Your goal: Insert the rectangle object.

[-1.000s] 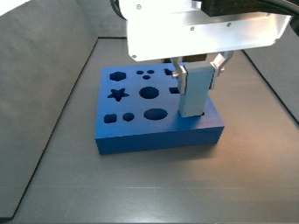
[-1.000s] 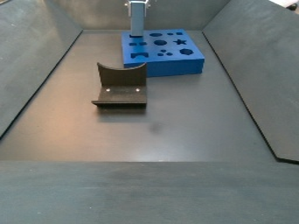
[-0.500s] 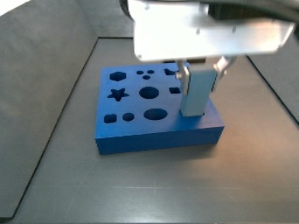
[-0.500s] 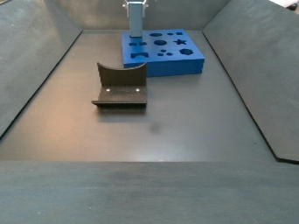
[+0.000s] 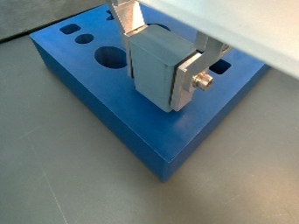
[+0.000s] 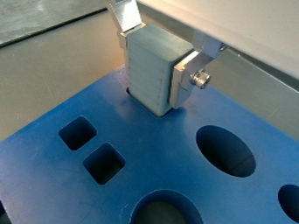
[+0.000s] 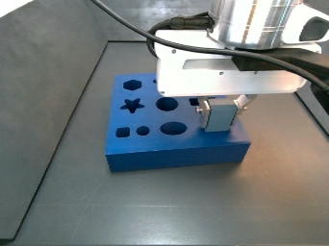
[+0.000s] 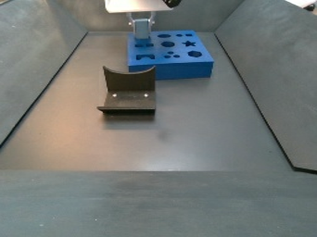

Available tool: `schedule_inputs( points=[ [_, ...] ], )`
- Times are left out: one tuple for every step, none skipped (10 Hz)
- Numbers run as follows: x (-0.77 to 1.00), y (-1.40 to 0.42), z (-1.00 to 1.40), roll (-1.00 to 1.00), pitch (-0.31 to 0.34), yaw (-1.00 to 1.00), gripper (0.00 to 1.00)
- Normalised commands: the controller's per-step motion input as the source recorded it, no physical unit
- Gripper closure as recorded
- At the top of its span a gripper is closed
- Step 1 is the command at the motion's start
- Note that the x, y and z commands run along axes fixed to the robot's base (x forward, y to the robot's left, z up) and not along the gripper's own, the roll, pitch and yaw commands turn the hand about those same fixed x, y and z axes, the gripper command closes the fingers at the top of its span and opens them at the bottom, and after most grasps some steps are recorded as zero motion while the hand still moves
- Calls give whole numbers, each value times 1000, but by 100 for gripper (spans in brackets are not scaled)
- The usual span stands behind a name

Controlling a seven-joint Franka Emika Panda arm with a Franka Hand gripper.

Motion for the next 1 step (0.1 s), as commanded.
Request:
schedule_inputs(
  points=[
    [0,0,0,24,0,0,100]
  ],
)
